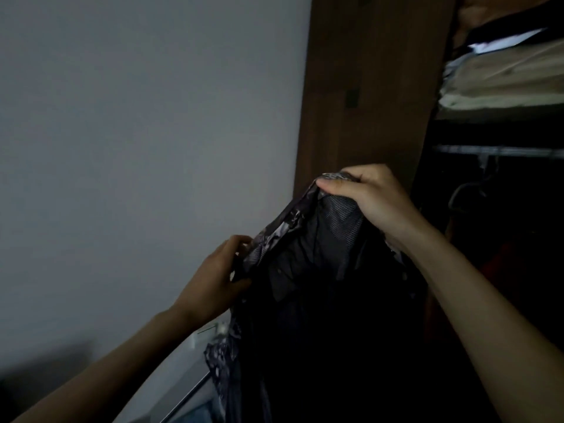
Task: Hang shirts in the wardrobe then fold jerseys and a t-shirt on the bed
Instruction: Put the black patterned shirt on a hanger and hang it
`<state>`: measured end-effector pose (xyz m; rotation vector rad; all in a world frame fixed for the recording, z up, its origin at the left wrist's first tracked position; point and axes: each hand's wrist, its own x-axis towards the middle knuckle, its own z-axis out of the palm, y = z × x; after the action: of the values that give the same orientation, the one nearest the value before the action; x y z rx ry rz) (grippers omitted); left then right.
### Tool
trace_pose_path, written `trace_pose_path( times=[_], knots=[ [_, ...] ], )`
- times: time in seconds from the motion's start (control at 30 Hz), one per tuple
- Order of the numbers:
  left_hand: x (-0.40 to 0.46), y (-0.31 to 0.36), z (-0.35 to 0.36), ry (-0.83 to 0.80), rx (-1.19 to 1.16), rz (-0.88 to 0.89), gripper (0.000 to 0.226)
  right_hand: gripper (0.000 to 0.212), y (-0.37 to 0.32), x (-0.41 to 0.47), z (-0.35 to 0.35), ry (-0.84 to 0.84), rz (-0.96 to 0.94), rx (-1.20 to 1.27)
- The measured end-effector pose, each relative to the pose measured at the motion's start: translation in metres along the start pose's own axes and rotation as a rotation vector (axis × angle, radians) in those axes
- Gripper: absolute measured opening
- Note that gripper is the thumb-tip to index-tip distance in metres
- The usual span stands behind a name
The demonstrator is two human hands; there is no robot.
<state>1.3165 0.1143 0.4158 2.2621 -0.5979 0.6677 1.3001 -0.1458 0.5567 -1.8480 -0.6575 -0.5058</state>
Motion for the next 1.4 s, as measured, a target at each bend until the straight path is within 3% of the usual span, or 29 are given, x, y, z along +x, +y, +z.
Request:
trace_pose_path(
  times=[0.13, 0.27, 0.37, 0.47, 0.57, 0.73, 0.87, 1.0, 1.1, 1.2, 1.4],
  knots=[
    [0.025, 0.011, 0.006, 0.061, -0.223, 0.03, 0.033, 0.046, 0.001, -0.01, -0.038, 0.12, 0.045, -0.049],
    [0.044, 0.025, 0.013, -0.079, -0.499, 0.0, 0.022, 0.041, 0.008, -0.029, -0.066, 0.197, 0.066, -0.227],
    [0.052, 0.033, 0.016, -0.231, -0.554, -0.03, 0.011, 0.024, 0.017, -0.043, -0.084, 0.231, 0.104, -0.376],
    [0.061, 0.032, 0.015, -0.33, -0.532, -0.054, 0.042, 0.013, 0.027, -0.055, -0.097, 0.248, 0.125, -0.47],
    [0.065, 0.034, 0.017, -0.374, -0.557, -0.04, 0.042, 0.015, 0.035, -0.067, -0.103, 0.256, 0.134, -0.503],
    [0.076, 0.045, 0.035, -0.224, -0.395, 0.077, 0.033, 0.054, 0.045, -0.086, -0.118, 0.181, 0.249, -0.535],
    [0.092, 0.059, 0.049, -0.145, -0.452, 0.142, 0.022, 0.039, 0.062, -0.103, -0.123, 0.069, 0.473, -0.429],
    [0.114, 0.075, 0.056, -0.206, -0.519, 0.131, 0.045, 0.036, 0.088, -0.122, -0.127, -0.014, 0.623, -0.348],
    [0.128, 0.085, 0.06, -0.324, -0.559, 0.125, 0.081, 0.033, 0.1, -0.128, -0.132, 0.005, 0.654, -0.265],
    [0.141, 0.094, 0.068, -0.373, -0.642, 0.074, 0.07, 0.017, 0.105, -0.129, -0.139, 0.017, 0.625, -0.195],
    [0.157, 0.108, 0.085, -0.43, -0.725, 0.007, 0.065, 0.056, 0.115, -0.129, -0.156, 0.081, 0.626, -0.145]
  ],
)
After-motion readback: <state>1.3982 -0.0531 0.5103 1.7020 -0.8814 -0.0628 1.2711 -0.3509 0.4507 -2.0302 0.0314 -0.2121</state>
